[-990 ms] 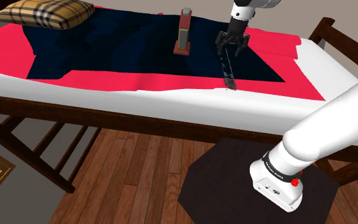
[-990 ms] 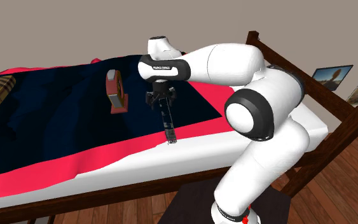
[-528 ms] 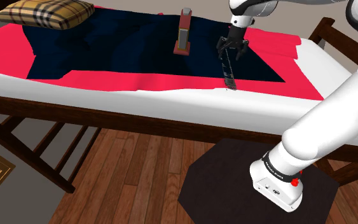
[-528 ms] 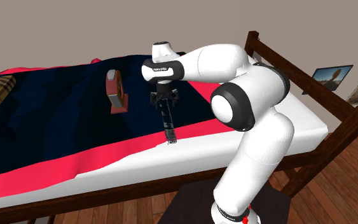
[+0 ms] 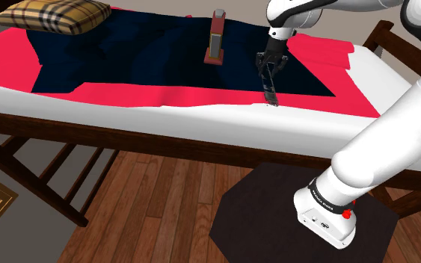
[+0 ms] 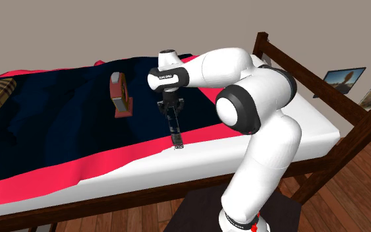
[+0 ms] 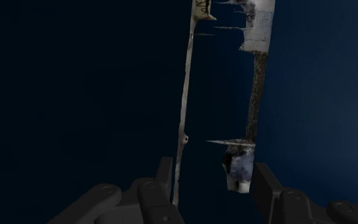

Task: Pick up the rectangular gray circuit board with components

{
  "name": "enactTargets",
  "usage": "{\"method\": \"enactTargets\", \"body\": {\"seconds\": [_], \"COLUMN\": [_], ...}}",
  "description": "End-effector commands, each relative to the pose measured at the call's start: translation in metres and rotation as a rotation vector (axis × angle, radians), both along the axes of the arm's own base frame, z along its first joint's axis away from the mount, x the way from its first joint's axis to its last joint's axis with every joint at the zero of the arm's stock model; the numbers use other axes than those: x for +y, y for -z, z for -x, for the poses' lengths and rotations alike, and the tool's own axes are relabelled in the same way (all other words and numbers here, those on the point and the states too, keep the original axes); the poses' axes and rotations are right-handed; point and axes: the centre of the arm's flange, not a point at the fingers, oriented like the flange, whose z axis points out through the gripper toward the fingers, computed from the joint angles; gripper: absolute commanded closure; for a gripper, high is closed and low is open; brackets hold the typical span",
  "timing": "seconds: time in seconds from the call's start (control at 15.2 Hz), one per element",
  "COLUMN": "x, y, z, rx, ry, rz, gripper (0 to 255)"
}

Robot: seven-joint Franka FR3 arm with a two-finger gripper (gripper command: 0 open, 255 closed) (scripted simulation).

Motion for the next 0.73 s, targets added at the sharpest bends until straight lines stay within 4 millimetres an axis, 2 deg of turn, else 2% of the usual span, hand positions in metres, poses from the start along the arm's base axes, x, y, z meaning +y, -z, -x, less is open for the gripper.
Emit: {"method": "enactTargets", "body": {"seconds": [0.0,0.46,0.66], "x": [0.0,0.0,0.0], "y": [0.001,0.001,-0.015], "z": [0.0,0.0,0.0], "rx": [0.0,0.0,0.0], "ry": [0.0,0.0,0.0], "rz": [0.0,0.0,0.0], "gripper": [255,255,255]}}
